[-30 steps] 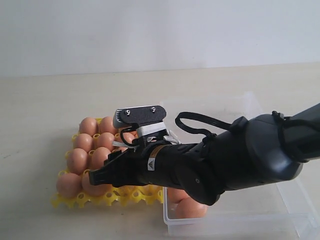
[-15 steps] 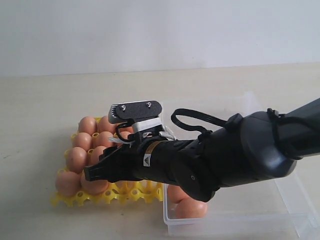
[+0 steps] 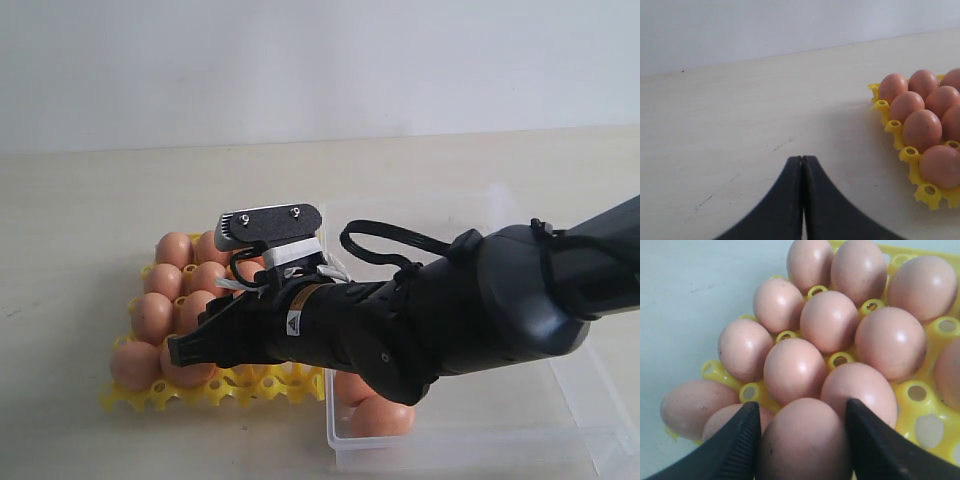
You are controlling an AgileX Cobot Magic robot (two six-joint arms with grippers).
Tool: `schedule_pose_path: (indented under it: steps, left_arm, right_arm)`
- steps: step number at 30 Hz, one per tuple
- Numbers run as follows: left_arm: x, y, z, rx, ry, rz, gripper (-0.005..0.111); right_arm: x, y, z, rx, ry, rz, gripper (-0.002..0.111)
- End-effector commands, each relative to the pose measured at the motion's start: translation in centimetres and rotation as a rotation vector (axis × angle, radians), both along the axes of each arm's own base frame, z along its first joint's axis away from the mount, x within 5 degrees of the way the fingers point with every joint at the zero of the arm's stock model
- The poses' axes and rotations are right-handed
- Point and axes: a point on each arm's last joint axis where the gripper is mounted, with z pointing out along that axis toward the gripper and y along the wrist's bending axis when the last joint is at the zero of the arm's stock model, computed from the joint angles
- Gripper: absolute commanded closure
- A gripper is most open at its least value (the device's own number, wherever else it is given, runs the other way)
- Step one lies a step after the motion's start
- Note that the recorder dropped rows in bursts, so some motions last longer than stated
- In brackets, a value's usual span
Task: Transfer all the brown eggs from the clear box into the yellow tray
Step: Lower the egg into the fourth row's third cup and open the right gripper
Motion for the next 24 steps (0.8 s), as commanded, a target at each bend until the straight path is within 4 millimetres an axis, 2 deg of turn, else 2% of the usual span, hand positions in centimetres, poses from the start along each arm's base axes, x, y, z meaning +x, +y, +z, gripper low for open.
schedule_pose_path:
  steps: [1, 24]
  left_arm:
    - [0.04, -0.04, 0.23, -0.008, -0.013, -0.003, 0.107]
    - [0.04, -0.04, 0.23, -0.008, -0.013, -0.003, 0.107]
  right_arm:
    - [0.26, 0.12, 0.17, 0.007, -0.022, 0.006, 0.066]
    - [0.45, 0.27, -0.14, -0.002, -0.070, 0.031, 0.060]
